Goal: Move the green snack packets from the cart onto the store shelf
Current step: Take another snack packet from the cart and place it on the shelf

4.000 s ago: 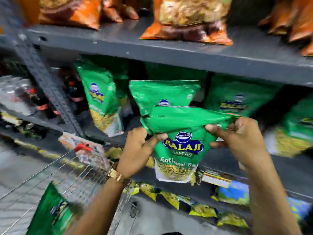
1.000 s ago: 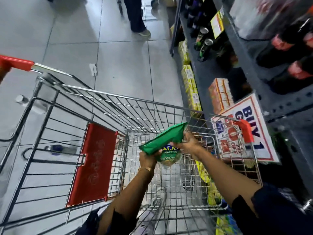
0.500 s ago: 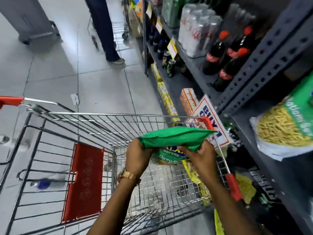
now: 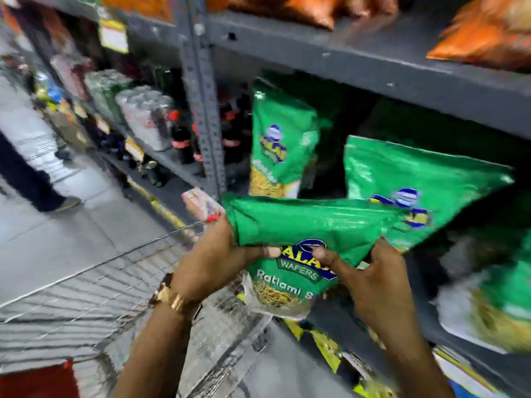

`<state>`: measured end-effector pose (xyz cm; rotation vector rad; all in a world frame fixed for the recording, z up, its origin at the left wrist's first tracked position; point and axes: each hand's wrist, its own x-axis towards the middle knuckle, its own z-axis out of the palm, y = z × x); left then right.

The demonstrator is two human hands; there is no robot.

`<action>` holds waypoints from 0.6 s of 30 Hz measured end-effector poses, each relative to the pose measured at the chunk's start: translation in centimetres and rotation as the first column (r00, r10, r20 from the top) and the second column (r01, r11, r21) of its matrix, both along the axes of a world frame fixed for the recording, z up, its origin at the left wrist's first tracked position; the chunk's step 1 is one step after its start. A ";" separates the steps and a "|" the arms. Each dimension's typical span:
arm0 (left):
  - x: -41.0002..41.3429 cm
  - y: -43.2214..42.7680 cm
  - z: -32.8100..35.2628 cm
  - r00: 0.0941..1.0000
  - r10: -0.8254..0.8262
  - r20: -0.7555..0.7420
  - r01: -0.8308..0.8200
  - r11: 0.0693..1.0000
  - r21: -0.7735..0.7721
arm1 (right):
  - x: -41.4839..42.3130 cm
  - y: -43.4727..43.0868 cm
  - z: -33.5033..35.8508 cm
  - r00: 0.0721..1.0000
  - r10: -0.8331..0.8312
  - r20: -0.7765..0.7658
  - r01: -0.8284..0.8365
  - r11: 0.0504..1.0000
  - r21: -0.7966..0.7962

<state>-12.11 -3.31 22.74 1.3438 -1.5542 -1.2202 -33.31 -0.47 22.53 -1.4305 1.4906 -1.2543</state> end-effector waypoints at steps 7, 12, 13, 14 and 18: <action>-13.0 0.4 2.0 0.922 -0.387 0.030 0.388 0.921 -0.027 | -10.9 7.1 2.1 0.956 -0.290 -0.031 0.289 0.957 -0.038; -22.2 2.8 2.3 0.855 -0.516 0.055 0.518 0.856 -0.012 | -19.0 12.5 2.7 0.867 -0.485 -0.117 0.480 0.874 -0.071; -23.9 3.4 2.2 0.845 -0.531 0.066 0.533 0.846 -0.017 | -20.4 13.4 2.8 0.849 -0.513 -0.128 0.508 0.858 -0.069; -25.8 4.1 2.2 0.831 -0.551 0.076 0.555 0.831 -0.036 | -22.0 14.6 3.0 0.832 -0.541 -0.127 0.537 0.841 -0.067; -33.1 7.0 1.9 0.802 -0.590 0.098 0.598 0.791 -0.130 | -28.4 18.2 3.2 0.774 -0.622 -0.118 0.614 0.783 -0.097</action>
